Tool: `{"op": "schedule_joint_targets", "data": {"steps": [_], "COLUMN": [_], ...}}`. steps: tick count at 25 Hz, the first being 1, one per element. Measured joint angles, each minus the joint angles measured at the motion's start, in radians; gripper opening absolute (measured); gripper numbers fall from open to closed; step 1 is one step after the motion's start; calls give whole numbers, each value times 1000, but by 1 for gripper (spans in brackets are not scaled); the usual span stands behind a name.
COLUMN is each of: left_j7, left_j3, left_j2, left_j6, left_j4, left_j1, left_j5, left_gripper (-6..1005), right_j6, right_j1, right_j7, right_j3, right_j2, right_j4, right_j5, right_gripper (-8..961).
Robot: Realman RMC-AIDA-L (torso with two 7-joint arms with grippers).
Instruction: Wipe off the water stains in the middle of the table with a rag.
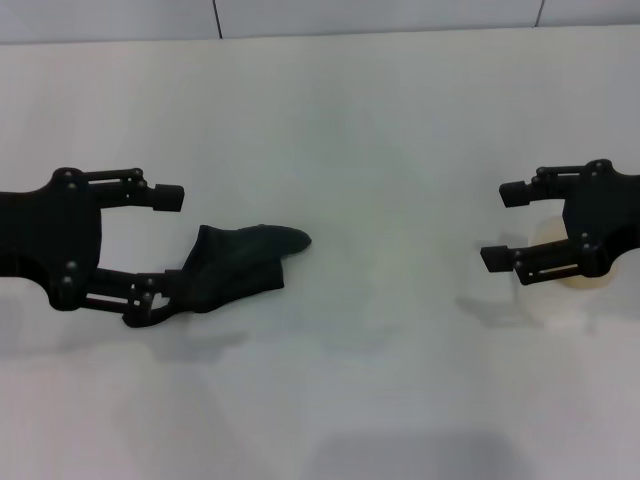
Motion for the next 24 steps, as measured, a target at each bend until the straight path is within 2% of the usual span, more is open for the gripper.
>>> {"op": "schedule_joint_targets", "data": {"steps": [7, 17, 24], "left_j7": [-23, -10, -10], "left_j3": [47, 47, 53], "left_j2": [-4, -14, -36], "left_j6": [4, -4, -12], "left_j4": [22, 22, 24], "left_j1": [1, -3, -5], "left_j5": [20, 45, 88], "left_gripper": [874, 874, 874], "right_j6": [-8, -13, -18], "right_j1": [5, 13, 14], "right_j7": [-2, 1, 2], "right_j3": [-1, -14, -9], "right_j2": [0, 0, 0], "right_j4": [-3, 5, 2], "right_j5": [-43, -93, -98], "right_gripper": [838, 838, 838]}}
